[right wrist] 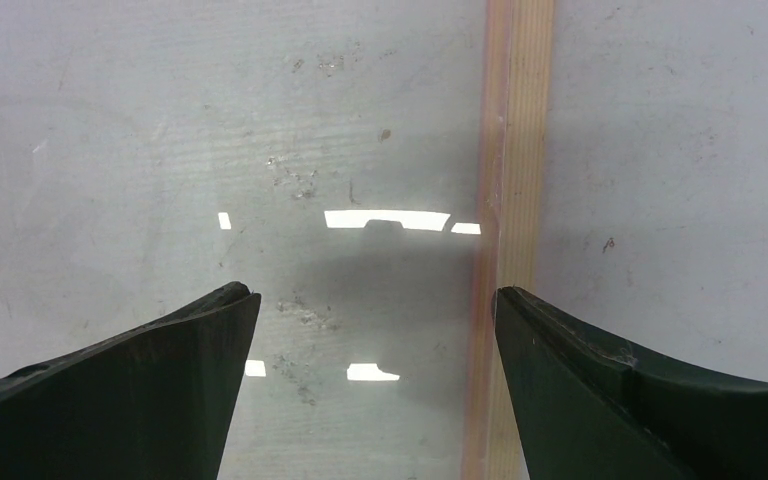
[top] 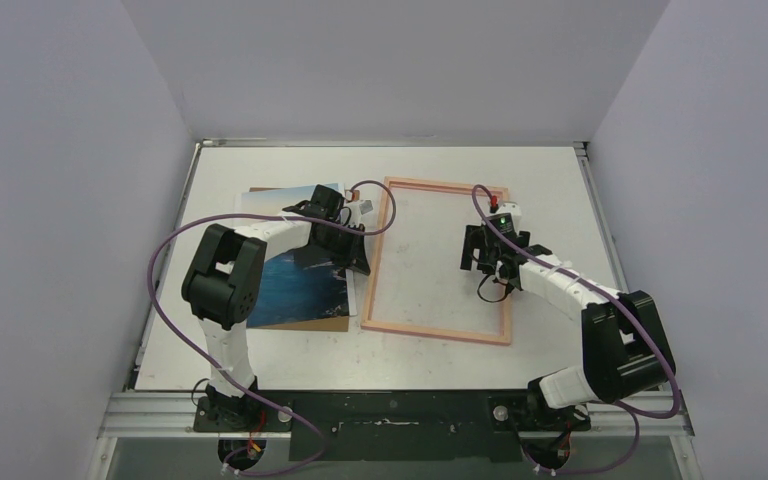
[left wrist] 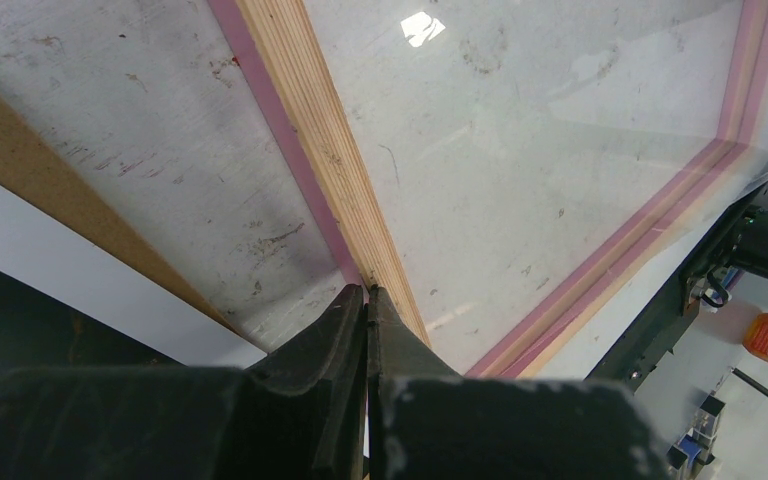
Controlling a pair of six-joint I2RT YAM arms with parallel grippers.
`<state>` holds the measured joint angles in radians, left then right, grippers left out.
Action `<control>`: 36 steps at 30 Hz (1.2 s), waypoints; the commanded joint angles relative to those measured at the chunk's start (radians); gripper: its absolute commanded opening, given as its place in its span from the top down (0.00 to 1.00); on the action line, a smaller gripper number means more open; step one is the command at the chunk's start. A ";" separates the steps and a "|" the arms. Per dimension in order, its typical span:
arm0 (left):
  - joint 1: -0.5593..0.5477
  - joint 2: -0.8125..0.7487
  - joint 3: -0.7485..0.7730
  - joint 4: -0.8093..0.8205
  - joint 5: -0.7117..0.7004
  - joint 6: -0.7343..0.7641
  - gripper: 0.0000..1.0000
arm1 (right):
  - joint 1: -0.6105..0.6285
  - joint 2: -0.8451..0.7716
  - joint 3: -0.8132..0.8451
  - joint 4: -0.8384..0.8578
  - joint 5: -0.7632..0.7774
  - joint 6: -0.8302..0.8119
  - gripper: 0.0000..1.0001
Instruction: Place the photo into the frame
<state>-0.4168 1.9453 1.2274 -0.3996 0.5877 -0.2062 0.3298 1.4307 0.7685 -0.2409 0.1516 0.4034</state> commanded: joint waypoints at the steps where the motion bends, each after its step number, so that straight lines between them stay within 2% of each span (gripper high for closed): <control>1: 0.007 -0.020 -0.011 -0.021 -0.025 0.021 1.00 | 0.006 -0.031 0.025 0.031 0.031 0.015 0.10; 7: 0.007 -0.021 -0.005 -0.028 -0.027 0.022 1.00 | 0.008 0.002 0.037 0.014 0.059 0.026 0.10; 17: 0.009 -0.025 -0.007 -0.031 -0.026 0.024 1.00 | 0.007 -0.045 0.039 0.022 0.056 0.027 0.10; 36: -0.022 -0.010 -0.016 0.018 0.027 -0.019 1.00 | 0.007 -0.170 0.161 -0.071 -0.002 0.059 0.10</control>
<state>-0.4183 1.9450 1.2274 -0.4034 0.5930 -0.2100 0.3298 1.3144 0.8803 -0.2886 0.1558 0.4431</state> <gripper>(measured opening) 0.007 0.898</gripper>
